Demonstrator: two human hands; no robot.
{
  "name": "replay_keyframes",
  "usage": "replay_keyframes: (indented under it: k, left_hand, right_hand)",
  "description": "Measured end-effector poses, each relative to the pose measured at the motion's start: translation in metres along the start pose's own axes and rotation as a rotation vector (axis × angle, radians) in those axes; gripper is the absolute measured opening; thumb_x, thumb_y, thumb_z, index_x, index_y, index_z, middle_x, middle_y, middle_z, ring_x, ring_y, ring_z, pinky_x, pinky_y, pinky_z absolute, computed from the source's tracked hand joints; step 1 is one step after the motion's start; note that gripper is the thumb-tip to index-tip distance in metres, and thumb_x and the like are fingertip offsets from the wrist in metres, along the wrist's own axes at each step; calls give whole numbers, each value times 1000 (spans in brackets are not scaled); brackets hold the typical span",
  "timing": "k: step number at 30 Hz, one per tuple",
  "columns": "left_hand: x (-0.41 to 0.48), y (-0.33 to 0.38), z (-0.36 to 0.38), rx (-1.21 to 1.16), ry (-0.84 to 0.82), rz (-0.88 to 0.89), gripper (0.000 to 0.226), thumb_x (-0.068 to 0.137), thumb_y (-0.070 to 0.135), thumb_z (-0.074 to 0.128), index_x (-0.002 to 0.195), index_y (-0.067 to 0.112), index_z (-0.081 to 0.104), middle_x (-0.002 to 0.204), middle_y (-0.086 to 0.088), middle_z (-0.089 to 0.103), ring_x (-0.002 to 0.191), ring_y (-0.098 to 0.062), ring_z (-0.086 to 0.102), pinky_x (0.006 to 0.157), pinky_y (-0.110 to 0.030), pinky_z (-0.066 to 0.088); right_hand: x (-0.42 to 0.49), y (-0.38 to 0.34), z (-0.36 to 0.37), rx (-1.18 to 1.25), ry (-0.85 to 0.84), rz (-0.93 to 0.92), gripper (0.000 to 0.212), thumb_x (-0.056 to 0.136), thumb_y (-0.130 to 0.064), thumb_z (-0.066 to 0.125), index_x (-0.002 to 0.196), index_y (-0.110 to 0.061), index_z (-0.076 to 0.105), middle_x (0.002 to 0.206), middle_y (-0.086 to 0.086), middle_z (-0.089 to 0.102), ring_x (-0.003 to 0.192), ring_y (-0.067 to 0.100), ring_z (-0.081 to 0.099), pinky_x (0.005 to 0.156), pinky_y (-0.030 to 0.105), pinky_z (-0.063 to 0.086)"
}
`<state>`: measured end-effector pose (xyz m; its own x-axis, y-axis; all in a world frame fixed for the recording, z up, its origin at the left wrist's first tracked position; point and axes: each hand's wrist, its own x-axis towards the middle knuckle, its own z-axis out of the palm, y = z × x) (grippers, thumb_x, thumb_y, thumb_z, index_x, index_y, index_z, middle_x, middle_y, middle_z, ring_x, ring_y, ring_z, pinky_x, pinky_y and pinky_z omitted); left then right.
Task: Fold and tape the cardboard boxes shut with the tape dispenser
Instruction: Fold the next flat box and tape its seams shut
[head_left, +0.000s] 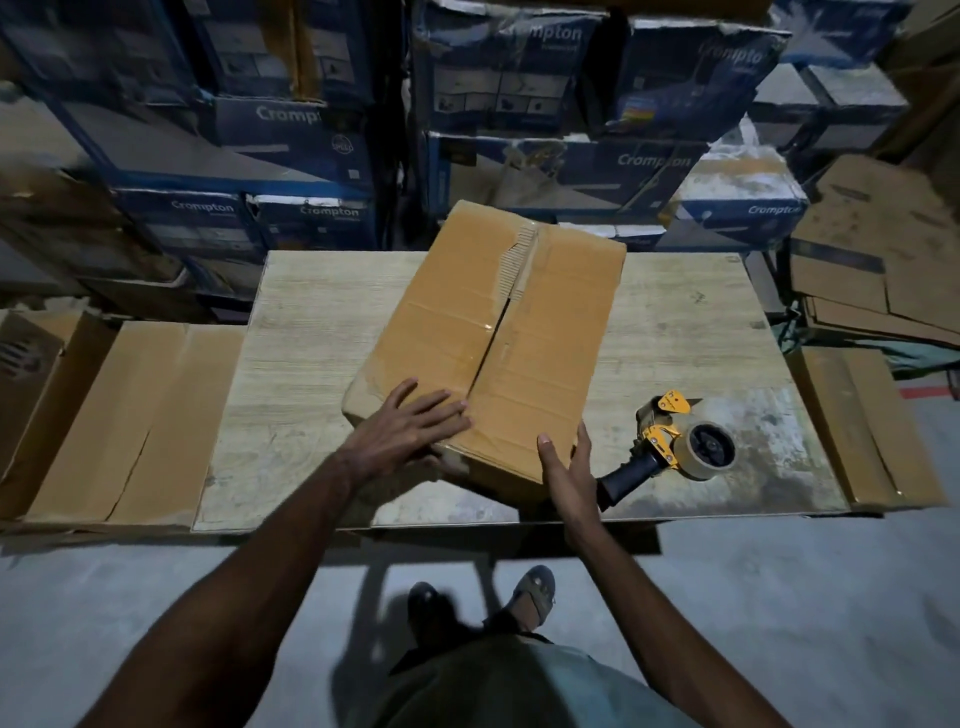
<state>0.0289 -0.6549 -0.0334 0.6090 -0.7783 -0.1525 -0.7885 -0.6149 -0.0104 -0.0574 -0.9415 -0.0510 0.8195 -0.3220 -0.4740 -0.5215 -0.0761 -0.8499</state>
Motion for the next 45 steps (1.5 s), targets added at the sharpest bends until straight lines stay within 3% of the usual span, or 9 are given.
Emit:
replay_keyframes:
  k: [2,7,12,16,22,27,33,39,45]
  left_hand:
    - [-1,-21,-5,-6,-14,-55,97,87,38,79,165,33,21,171,1,21,157,-25,20,120,-66,20]
    - [-10,-27,-3,-32,-6,-262,120,86,5,78,164,44,-4,174,1,4,160,-24,4,124,-65,10]
    - [-11,11,-13,-250,159,-584,123,76,-1,82,165,42,10,174,2,-7,160,-25,1,123,-65,8]
    - [-13,53,-34,-493,399,-522,79,86,4,71,156,29,43,168,0,30,150,-19,33,122,-60,22]
    - [6,83,-63,-788,416,-522,36,98,18,70,133,27,70,124,6,74,104,-1,68,95,-33,59]
    - [35,98,-79,-1327,264,-848,24,103,24,63,120,13,76,96,4,79,86,-6,75,73,-17,57]
    - [59,103,-105,-1927,145,-1018,43,111,33,45,125,-1,67,114,-17,76,96,-26,76,77,-28,62]
    - [50,97,-120,-1947,265,-1045,61,107,52,43,132,1,64,129,-21,70,109,-28,73,89,-35,61]
    - [29,107,-112,-2146,262,-1173,51,107,41,52,136,-1,58,117,-26,73,109,-35,72,97,-46,59]
  right_hand:
    - [2,7,-3,55,92,34,58,96,-62,60,145,-37,44,149,-2,53,131,26,55,109,46,46]
    - [15,29,-40,233,797,255,63,90,-38,78,138,-10,48,133,16,59,114,36,62,92,45,52]
    - [50,28,-69,487,457,436,91,83,-36,84,152,-24,26,134,9,49,113,34,55,100,53,52]
    - [68,23,-85,646,442,376,53,86,-3,77,121,-29,48,121,17,61,82,26,61,71,46,59]
    - [52,1,-119,761,216,266,18,90,7,51,92,-10,45,51,4,49,42,15,49,43,23,44]
    - [29,-17,-135,468,50,31,36,72,-13,78,97,-12,52,65,13,51,48,23,49,47,30,42]
    - [-24,-53,-130,5,-116,-334,47,91,-23,80,121,-26,43,77,15,65,58,34,60,56,44,51]
    - [-69,-79,-114,-373,-265,-631,45,93,-28,75,120,-27,39,58,13,54,47,26,51,46,39,39]
    - [-75,-68,-99,-624,-329,-759,48,93,-24,73,118,-40,36,56,2,46,47,13,39,49,27,24]
